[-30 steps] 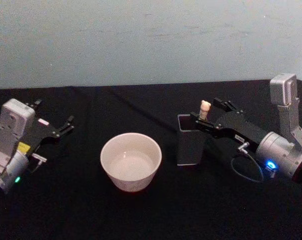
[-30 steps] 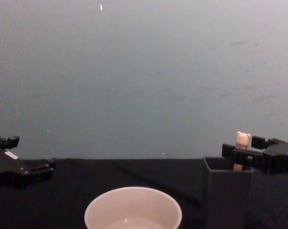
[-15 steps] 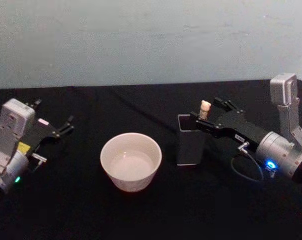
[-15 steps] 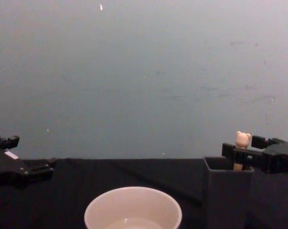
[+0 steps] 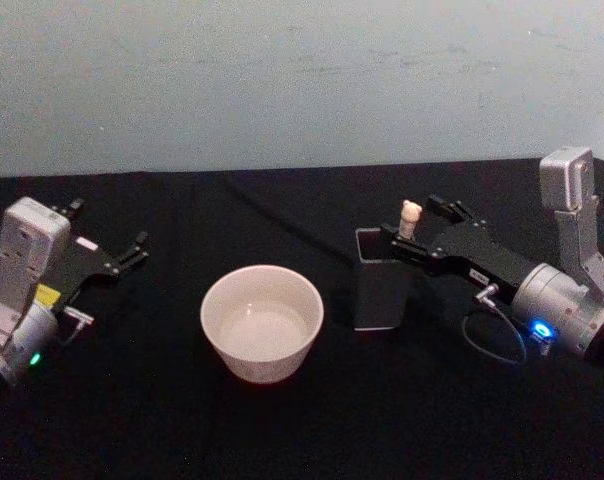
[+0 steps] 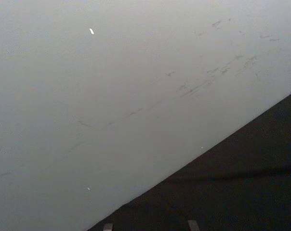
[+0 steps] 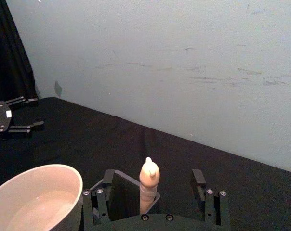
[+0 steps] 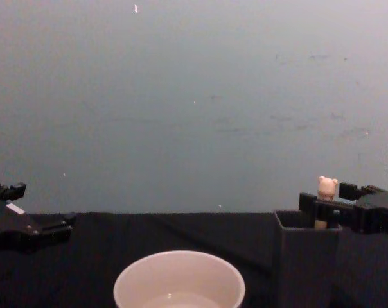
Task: Pick up the stirring spoon with one hand, stir inside the cup, then place it back in its original position.
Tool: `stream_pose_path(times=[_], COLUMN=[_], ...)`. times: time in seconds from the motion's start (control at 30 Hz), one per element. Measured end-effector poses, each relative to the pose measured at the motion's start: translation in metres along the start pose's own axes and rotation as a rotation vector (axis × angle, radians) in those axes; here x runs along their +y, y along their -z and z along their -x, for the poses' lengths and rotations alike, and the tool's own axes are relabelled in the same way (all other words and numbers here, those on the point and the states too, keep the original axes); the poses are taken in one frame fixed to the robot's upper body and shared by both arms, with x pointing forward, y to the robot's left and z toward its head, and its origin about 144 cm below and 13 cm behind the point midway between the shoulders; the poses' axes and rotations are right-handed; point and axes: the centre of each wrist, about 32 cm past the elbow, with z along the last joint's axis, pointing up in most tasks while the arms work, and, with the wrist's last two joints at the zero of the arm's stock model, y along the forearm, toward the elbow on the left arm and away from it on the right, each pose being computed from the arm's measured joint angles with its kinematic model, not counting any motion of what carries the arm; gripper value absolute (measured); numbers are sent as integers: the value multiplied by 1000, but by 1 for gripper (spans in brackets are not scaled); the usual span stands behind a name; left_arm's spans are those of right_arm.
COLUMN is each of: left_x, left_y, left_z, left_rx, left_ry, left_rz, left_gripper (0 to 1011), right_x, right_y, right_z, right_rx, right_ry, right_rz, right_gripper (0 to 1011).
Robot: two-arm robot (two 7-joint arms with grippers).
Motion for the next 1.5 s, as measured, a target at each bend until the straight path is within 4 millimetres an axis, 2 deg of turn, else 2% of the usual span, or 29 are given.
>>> stream_pose_path(times=[0.17,0.27,0.4,0.43,0.53,0.57,0.63,0.67,0.77,0.8,0.87,0.9,1.03,1.5], left_x=[0,0,0,0,0,0,0,0,0,0,0,0,0,0], left_y=[0,0,0,0,0,0,0,0,0,0,0,0,0,0], left_z=[0,0,0,0,0,0,0,0,0,0,0,0,0,0], left_rx=[0,0,0,0,0,0,0,0,0,0,0,0,0,0], left_ry=[0,0,0,0,0,0,0,0,0,0,0,0,0,0], left_rz=[0,0,0,0,0,0,0,0,0,0,0,0,0,0], left_gripper=[1001,1001,1002,1001,1001,1002,1001,1001,1001,1001,1001,1001,1001,1001], right_x=[0,0,0,0,0,0,0,0,0,0,0,0,0,0], right_y=[0,0,0,0,0,0,0,0,0,0,0,0,0,0], right_z=[0,0,0,0,0,0,0,0,0,0,0,0,0,0], right_rx=[0,0,0,0,0,0,0,0,0,0,0,0,0,0], right_ry=[0,0,0,0,0,0,0,0,0,0,0,0,0,0], right_rz=[0,0,0,0,0,0,0,0,0,0,0,0,0,0], right_gripper=[947,873,750,693,634,573,534,478,418,348,309,249,197,197])
